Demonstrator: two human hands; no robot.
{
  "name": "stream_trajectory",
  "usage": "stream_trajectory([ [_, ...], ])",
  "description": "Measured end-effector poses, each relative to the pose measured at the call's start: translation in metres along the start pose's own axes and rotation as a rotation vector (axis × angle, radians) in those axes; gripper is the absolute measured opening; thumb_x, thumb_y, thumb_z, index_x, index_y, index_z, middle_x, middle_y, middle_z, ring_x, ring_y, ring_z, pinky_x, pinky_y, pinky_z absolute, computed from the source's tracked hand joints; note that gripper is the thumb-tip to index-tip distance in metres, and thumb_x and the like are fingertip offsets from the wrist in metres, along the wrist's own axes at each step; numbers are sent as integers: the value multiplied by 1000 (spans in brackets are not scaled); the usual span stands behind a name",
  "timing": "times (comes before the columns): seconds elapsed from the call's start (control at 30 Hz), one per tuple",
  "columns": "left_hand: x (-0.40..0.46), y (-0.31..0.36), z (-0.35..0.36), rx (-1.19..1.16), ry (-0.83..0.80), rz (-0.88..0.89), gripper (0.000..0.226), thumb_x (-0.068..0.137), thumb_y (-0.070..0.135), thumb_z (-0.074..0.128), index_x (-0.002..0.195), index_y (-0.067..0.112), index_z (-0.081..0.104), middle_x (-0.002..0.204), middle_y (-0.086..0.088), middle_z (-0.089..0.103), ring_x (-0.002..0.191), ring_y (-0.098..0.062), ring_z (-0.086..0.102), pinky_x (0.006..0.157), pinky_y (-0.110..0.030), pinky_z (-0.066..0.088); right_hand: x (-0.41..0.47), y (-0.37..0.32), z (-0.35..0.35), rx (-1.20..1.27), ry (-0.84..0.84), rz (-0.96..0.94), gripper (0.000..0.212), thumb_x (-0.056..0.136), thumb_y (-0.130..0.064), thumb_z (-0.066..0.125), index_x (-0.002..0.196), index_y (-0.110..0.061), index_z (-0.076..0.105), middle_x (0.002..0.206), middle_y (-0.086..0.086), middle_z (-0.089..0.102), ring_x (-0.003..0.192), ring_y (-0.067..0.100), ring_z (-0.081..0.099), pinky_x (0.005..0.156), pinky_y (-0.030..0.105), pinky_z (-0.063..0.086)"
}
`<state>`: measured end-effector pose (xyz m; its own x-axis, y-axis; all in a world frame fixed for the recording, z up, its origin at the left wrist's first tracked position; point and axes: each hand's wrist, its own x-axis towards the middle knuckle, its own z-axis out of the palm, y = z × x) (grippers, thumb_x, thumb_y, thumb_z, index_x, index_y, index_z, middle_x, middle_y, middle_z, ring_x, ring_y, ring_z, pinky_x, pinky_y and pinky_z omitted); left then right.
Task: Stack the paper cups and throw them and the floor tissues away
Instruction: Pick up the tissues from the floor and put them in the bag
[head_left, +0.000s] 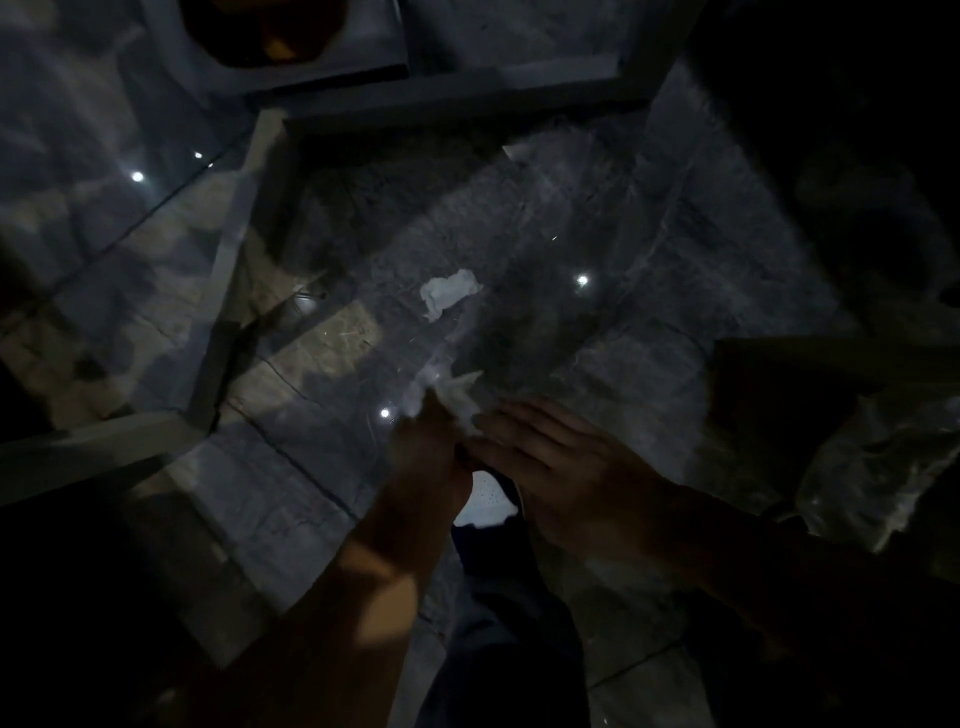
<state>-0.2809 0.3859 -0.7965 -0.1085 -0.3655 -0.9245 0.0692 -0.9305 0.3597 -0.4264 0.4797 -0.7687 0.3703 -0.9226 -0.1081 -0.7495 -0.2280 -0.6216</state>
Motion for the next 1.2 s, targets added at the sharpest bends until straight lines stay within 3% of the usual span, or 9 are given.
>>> stream_trajectory([
  [0.07, 8, -2, -7, -40, 113, -28, 28, 104, 39, 35, 98, 22, 56, 96, 6, 62, 80, -6, 62, 62, -19, 57, 8, 10, 5, -29, -34, 73, 62, 78, -15, 62, 137, -8, 45, 142, 15, 51, 131, 30, 48, 114, 43, 28],
  [0.13, 4, 2, -10, -106, 142, 10, 36, 105, 41, 36, 81, 24, 57, 66, 9, 62, 54, -1, 60, 44, -17, 49, 19, 25, 15, -114, -85, 149, 57, 80, -24, 50, 134, -6, 45, 139, 18, 53, 127, 35, 51, 113, 44, 31],
  [0.2, -3, 8, -8, -229, 126, 82, 51, 106, 36, 35, 64, 22, 61, 47, 6, 57, 34, -3, 51, 31, -14, 38, 36, 39, 27, -180, -207, 240, 62, 81, -29, 47, 139, -6, 42, 147, 20, 44, 134, 38, 42, 113, 49, 31],
  [0.33, -5, 19, -17, -275, 219, 78, 33, 103, 33, 40, 76, 20, 53, 51, 7, 58, 33, -2, 47, 31, -10, 34, 85, 62, 45, -331, -315, 319, 75, 72, -31, 74, 138, -7, 46, 148, 20, 41, 136, 40, 39, 111, 51, 30],
  [0.47, -1, 20, -35, -287, 247, 84, 24, 105, 27, 40, 88, 19, 56, 74, 1, 59, 37, -2, 47, 30, -12, 34, 130, 86, 51, -284, -387, 304, 73, 91, -22, 50, 151, -16, 9, 160, 18, -7, 147, 39, -8, 120, 54, 4],
  [0.6, -3, 22, -41, -292, 221, 94, 28, 105, 25, 38, 86, 17, 57, 81, -1, 61, 37, -1, 49, 32, -12, 36, 152, 97, 64, -239, -459, 378, 83, 85, -34, 56, 151, -28, 5, 160, 15, -16, 143, 46, -16, 113, 67, 9],
  [0.83, -22, 23, -24, -206, 249, 147, 31, 106, 17, 35, 83, 18, 55, 64, 3, 48, 38, -3, 45, 31, -13, 32, 110, 80, 52, -140, -411, 465, 74, 90, -22, 46, 151, -13, 5, 162, 4, -12, 148, 24, -12, 119, 54, 11],
  [1.03, -58, 15, 20, -147, 179, 46, 40, 105, 36, 36, 72, 18, 50, 45, 9, 51, 33, -3, 38, 30, -14, 29, 42, 64, 7, -110, -332, 399, 80, 88, -27, 53, 150, -6, 7, 162, 13, -2, 148, 34, 0, 116, 56, 19],
  [1.2, -92, 15, 61, -187, 156, -45, 42, 102, 45, 40, 70, 18, 48, 60, 3, 42, 42, -11, 39, 34, -13, 33, -7, 47, -43, 42, -156, 347, 68, 79, -17, 33, 144, 3, 28, 152, 22, 33, 138, 41, 33, 113, 51, 31],
])
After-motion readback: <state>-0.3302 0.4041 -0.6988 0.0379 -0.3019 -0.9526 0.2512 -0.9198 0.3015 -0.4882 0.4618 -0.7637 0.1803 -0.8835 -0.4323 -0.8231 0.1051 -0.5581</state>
